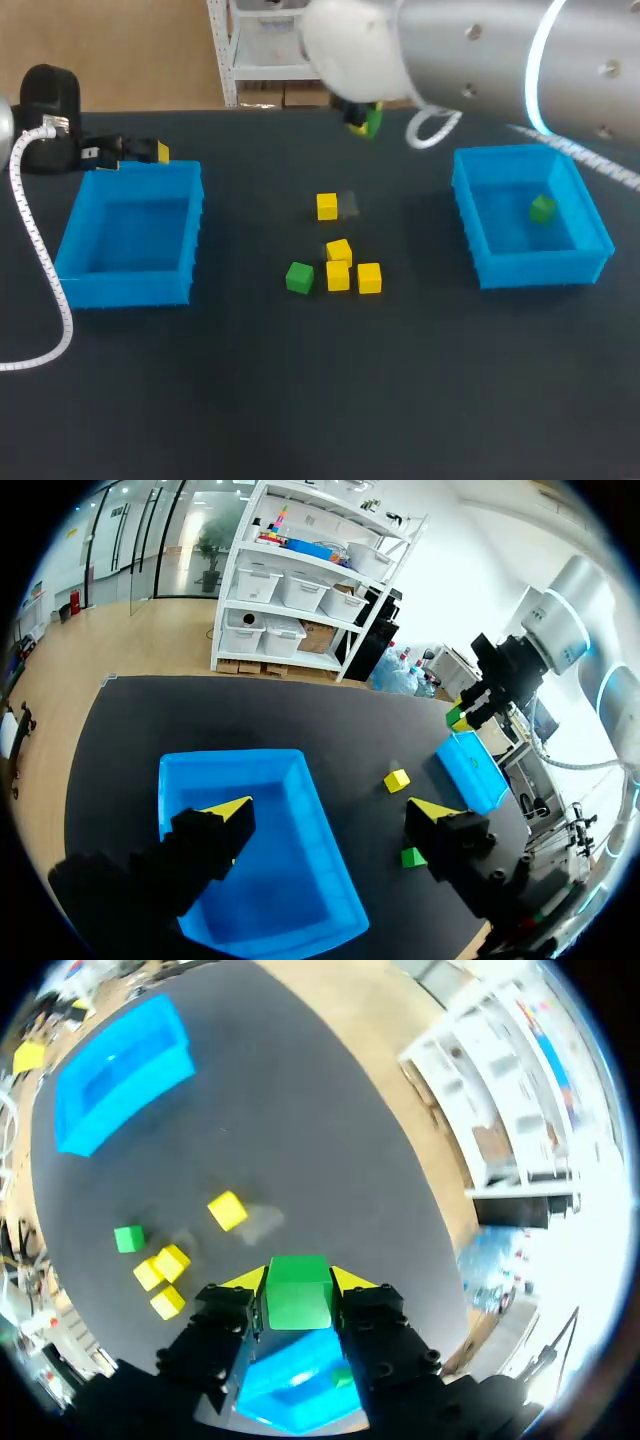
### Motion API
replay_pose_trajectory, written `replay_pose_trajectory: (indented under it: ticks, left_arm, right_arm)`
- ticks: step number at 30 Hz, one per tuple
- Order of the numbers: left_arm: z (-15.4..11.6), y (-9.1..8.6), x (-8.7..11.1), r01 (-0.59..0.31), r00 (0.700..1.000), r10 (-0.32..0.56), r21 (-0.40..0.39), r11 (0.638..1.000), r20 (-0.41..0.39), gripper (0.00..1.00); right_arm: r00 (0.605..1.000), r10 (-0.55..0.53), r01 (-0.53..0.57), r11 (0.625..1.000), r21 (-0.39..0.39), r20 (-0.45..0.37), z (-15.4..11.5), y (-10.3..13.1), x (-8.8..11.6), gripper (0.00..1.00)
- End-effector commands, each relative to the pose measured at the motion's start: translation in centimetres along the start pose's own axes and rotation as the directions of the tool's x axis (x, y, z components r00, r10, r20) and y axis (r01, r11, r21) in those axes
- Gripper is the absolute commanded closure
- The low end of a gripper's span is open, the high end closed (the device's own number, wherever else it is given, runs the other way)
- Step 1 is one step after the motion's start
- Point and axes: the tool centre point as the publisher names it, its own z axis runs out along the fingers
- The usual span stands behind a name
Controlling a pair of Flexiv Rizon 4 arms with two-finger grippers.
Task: Put the green cubes in the right bin and the yellow cubes in the left bin.
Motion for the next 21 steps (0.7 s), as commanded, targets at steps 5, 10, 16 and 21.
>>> replay_pose_trajectory:
  ticks: [5,10,16,21]
  left_arm:
    - [0.0,0.0,0.0,0.0,1.0,0.0,0.0,1.0,0.0,0.0]
    - [0.0,0.0,0.0,0.0,1.0,0.0,0.0,1.0,0.0,0.0]
    - [0.0,0.0,0.0,0.0,1.0,0.0,0.0,1.0,0.0,0.0]
    - [0.0,0.0,0.0,0.0,1.0,0.0,0.0,1.0,0.0,0.0]
  right_arm:
    - [0.956,0.16,-0.172,0.985,0.032,0.245,-0.1,-1.9,8.9,1.0]
    - [0.934,0.253,-0.267,0.963,0.024,0.252,0.1,-3.0,12.0,1.0]
    - [0.897,0.372,-0.387,0.922,0.018,0.239,1.1,-4.0,16.2,1.0]
    - [0.863,0.454,-0.463,0.886,-0.011,0.22,2.8,-3.9,18.9,1.0]
